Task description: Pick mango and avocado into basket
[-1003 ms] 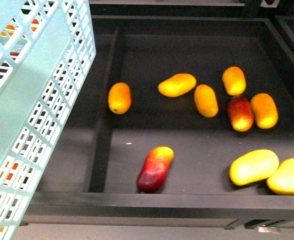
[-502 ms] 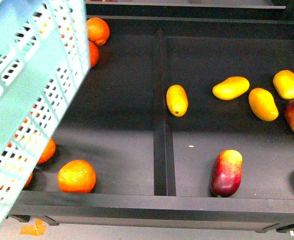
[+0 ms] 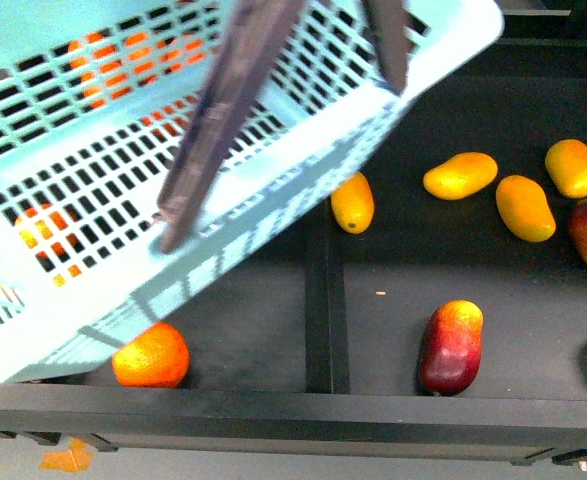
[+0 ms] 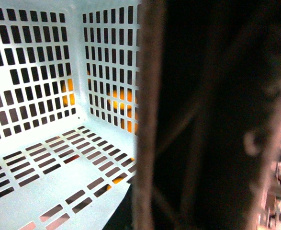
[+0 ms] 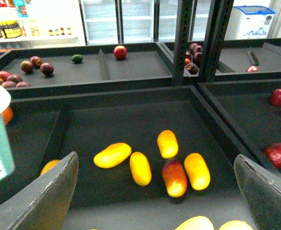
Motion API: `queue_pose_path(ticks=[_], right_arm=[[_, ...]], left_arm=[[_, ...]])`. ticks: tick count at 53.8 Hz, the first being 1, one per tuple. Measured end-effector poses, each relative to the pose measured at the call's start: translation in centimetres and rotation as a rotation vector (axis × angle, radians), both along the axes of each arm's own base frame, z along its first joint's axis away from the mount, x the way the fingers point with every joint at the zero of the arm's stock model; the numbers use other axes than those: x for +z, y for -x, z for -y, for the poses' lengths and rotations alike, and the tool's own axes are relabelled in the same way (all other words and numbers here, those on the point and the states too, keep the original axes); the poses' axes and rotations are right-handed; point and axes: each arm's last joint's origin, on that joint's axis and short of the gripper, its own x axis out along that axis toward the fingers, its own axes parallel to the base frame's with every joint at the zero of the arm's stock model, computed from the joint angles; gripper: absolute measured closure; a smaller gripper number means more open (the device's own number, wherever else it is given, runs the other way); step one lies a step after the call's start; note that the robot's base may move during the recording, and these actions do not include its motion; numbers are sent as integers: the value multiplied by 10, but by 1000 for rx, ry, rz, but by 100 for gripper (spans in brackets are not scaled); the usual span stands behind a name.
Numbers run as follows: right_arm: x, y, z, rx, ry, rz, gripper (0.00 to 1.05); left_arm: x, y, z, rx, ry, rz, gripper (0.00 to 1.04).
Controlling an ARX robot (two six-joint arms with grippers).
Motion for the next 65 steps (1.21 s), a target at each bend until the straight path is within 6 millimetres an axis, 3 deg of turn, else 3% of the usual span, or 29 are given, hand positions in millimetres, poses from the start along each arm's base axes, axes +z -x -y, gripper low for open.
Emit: queue_pose_path(ticks=[12, 39, 42, 45, 50, 56, 65], right_arm=[[0, 0, 0, 0, 0, 0, 9], [0, 0, 0, -2, -3, -4, 9], [-1, 0, 0, -34, -48, -120, 9], [-1, -2, 2, -78, -110, -351, 9], [-12, -13, 10, -127, -192, -607, 9], [-12, -32, 27, -196, -193, -603, 9], [-14, -78, 58, -227, -134, -597, 9]], left_arm=[[3, 12, 50, -185, -2, -22, 101], [2, 11, 48, -184, -34, -10, 101], [2, 11, 48, -185, -33, -10, 101], [2, 11, 49, -187, -32, -10, 101], [3, 12, 49, -190, -32, -7, 101], [3, 11, 49, -181, -36, -5, 101], [3, 11, 49, -182, -36, -6, 101]])
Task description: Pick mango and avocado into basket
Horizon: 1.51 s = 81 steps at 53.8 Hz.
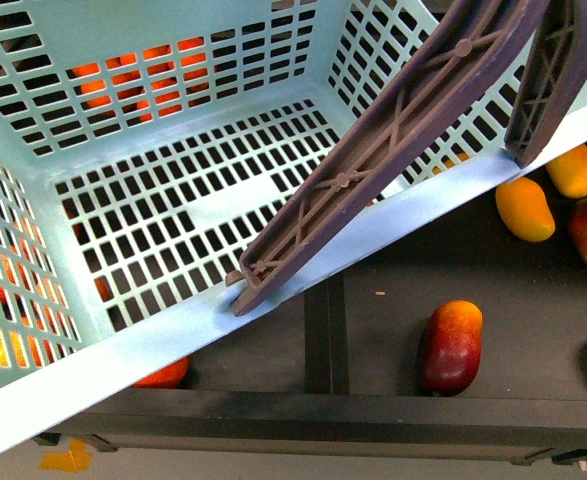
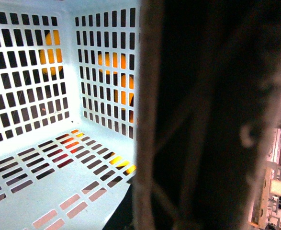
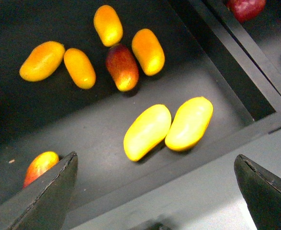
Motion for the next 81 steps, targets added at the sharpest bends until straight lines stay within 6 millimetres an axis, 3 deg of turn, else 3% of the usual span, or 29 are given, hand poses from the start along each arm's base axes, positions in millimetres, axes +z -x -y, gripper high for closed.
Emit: queue_pose_path(ticks=[9, 20, 27, 46, 63, 81], right_arm=[[-17, -46, 22, 35, 55, -56, 9], [-76, -113, 41, 65, 110, -247, 9], [-106, -156, 35, 91, 108, -325, 9], [-146, -231, 18, 115, 52, -371, 9], [-170, -278, 20, 109, 28, -393, 9], [-176, -309, 16, 118, 3, -366, 9]], left_arm=[[0, 0, 0, -4, 2, -1, 101], [0, 0, 0, 0, 0, 0, 101], [0, 0, 0, -1, 1, 0, 101], [0, 0, 0, -2, 2, -1, 101], [0, 0, 0, -3, 2, -1, 101], [0, 0, 0, -3, 2, -1, 101]])
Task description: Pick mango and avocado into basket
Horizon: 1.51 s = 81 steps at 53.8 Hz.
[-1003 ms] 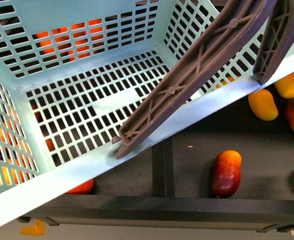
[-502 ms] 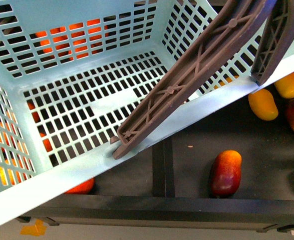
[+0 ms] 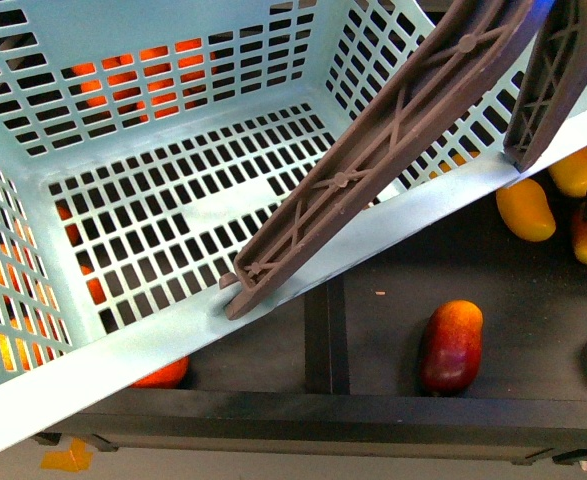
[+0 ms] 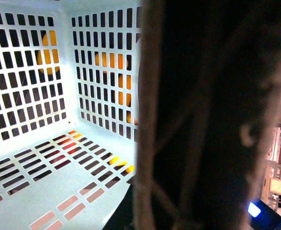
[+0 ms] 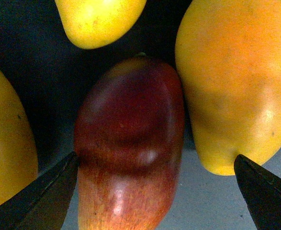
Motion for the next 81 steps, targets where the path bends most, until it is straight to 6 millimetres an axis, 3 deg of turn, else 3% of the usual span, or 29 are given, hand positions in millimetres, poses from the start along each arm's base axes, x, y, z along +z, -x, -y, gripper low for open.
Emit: queue_pose_path(ticks=[9, 23, 37, 42, 51, 62, 71, 76, 81], right_arm=[[-5, -8, -4, 9, 0, -5, 9], [-29, -12, -9, -12, -30, -57, 9], [-31, -21, -14, -39, -55, -52, 9], [-32, -21, -16, -42, -60, -55, 23], [-35, -18, -17, -45, -67, -57, 39], [-33, -7, -16, -43, -80, -50, 41], [-21, 12, -13, -21, -95, -16, 41], [-1, 23, -8, -3, -103, 44, 41], [37, 38, -2, 19, -111, 141, 41]], left_arm=[[0, 0, 0, 2, -2, 1, 101], [0, 0, 0, 0, 0, 0, 101], [0, 0, 0, 0, 0, 0, 101], [0, 0, 0, 0, -1, 0, 101], [0, 0, 0, 0, 0, 0, 101], [0, 0, 0, 0, 0, 0, 101], [0, 0, 0, 0, 0, 0, 101], [0, 0, 0, 0, 0, 0, 101], [0, 0, 0, 0, 0, 0, 101]])
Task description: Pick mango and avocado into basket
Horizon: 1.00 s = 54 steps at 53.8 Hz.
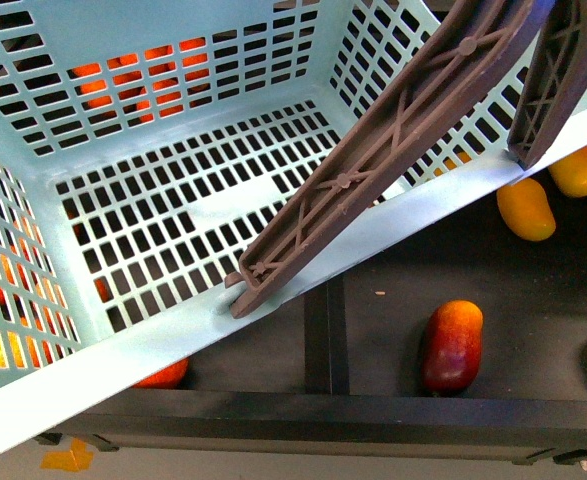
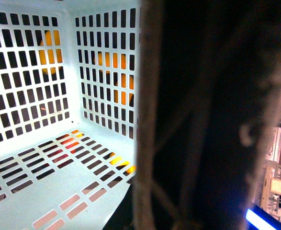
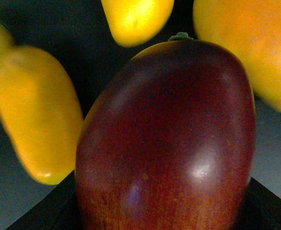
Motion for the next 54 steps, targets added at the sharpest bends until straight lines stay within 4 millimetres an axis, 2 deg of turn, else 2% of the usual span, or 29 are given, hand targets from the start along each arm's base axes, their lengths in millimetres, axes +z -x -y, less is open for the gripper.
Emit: queue_pose_path(ticks=[5, 8, 14, 19, 22, 28, 35, 41, 44, 50, 54], right_arm=[[39, 17, 4, 16, -6, 86, 41], [52, 25, 6, 20, -7, 112, 41], [105, 63, 0, 57, -16, 201, 41], [127, 83, -6, 81, -21, 236, 41], [149, 101, -17, 102, -35, 283, 41], [179, 122, -35, 136, -47, 358, 41], [222, 149, -73, 201, -94, 495, 41], [240, 160, -95, 230, -136, 557, 41], [246, 165, -113, 258, -161, 579, 41], [246, 168, -145, 317, -190, 582, 41], [243, 168, -159, 340, -194, 570, 41]], left_arm=[[0, 0, 0, 0, 0, 0, 101], [0, 0, 0, 0, 0, 0, 101], [0, 0, 0, 0, 0, 0, 101], [0, 0, 0, 0, 0, 0, 101], [0, 0, 0, 0, 0, 0, 101], [0, 0, 0, 0, 0, 0, 101], [0, 0, 0, 0, 0, 0, 101], [0, 0, 0, 0, 0, 0, 101], [0, 0, 0, 1, 0, 0, 101], [0, 0, 0, 2, -2, 1, 101], [0, 0, 0, 1, 0, 0, 101]])
